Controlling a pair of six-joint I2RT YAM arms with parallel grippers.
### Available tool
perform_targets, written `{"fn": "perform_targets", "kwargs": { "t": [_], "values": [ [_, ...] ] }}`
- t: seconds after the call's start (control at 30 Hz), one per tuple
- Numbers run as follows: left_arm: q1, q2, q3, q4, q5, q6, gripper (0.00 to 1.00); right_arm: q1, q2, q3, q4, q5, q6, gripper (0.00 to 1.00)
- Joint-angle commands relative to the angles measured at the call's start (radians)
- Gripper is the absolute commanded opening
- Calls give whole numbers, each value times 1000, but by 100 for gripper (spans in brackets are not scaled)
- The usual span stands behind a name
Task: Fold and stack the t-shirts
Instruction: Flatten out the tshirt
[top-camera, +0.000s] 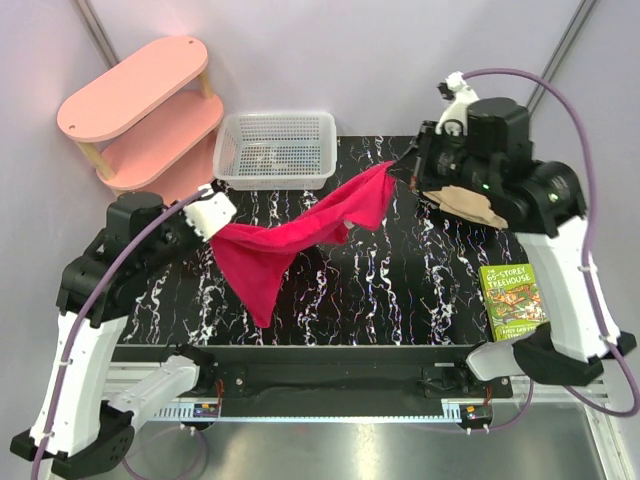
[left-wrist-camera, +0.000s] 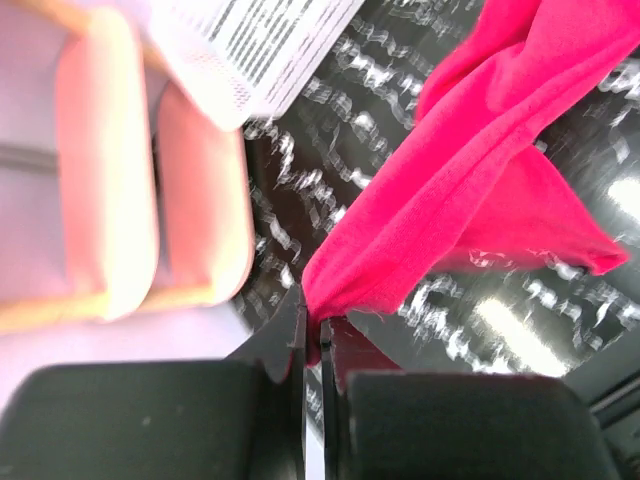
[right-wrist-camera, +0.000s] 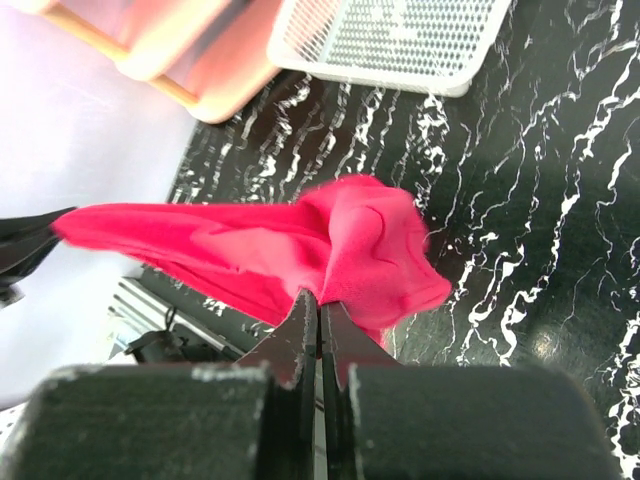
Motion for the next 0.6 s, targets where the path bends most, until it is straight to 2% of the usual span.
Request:
{"fn": "perform_targets", "kwargs": {
  "t": [0.0, 0.23, 0.57],
  "values": [
    [43, -22, -6, -51, -115, 87, 0, -8, -136, 26, -34, 5, 2, 0],
    [89, -96, 1, -17, -211, 158, 0, -10, -288, 10, -136, -15, 64, 0],
    [91, -133, 173, -120, -275, 219, 0, -8, -530, -238, -199, -77, 162, 0]
  ]
}}
